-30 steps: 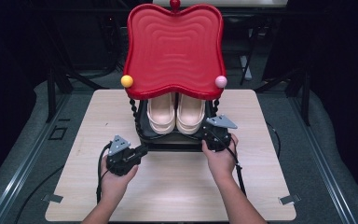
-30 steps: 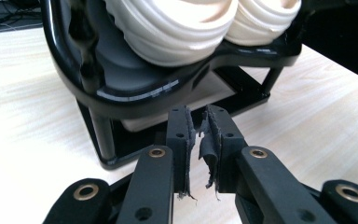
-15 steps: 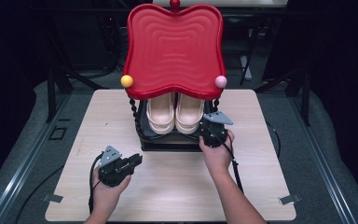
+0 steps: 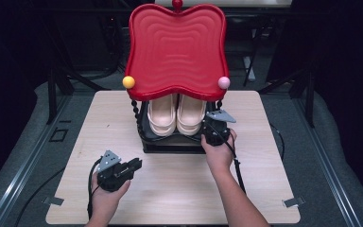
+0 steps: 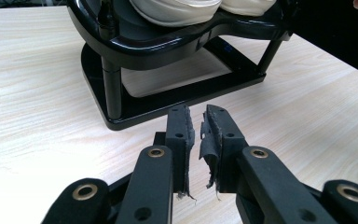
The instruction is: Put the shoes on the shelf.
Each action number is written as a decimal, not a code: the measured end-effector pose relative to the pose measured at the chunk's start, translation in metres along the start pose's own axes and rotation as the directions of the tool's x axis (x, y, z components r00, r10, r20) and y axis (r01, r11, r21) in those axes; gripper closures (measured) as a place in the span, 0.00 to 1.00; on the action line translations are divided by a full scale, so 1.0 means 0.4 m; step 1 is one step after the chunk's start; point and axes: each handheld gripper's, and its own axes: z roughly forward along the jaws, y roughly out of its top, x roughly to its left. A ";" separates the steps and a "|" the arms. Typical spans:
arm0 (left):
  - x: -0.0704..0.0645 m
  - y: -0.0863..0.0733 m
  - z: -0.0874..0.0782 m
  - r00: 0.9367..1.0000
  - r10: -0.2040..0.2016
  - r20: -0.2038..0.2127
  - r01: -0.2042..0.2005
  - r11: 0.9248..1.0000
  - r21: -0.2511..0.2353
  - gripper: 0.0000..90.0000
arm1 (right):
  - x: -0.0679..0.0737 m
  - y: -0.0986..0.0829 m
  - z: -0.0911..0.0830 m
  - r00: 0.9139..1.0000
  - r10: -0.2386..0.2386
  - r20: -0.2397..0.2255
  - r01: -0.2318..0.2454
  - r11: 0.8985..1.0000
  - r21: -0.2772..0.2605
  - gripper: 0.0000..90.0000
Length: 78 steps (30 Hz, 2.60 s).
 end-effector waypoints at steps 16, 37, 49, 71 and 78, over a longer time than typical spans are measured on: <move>0.019 -0.012 -0.013 1.000 -0.019 -0.025 0.019 1.000 -0.007 0.86 | 0.016 -0.004 -0.002 0.998 -0.059 0.005 0.059 0.998 -0.008 0.98; 0.026 -0.017 -0.010 0.998 -0.029 -0.055 0.028 0.999 -0.022 0.71 | 0.005 -0.004 -0.060 0.995 -0.089 -0.050 0.088 0.996 -0.014 0.83; 0.031 -0.022 -0.015 0.997 -0.030 -0.074 0.028 0.999 -0.027 0.65 | -0.013 -0.030 -0.077 0.994 -0.101 -0.049 0.102 0.995 0.015 0.78; 0.053 -0.035 -0.047 0.995 -0.048 -0.089 0.045 0.998 -0.038 0.55 | -0.040 -0.116 -0.229 0.969 -0.159 -0.188 0.172 0.983 0.057 0.52; 0.050 -0.043 -0.056 0.997 -0.043 -0.071 0.041 0.999 -0.033 0.51 | -0.072 -0.179 -0.262 0.964 -0.151 -0.218 0.166 0.985 0.053 0.49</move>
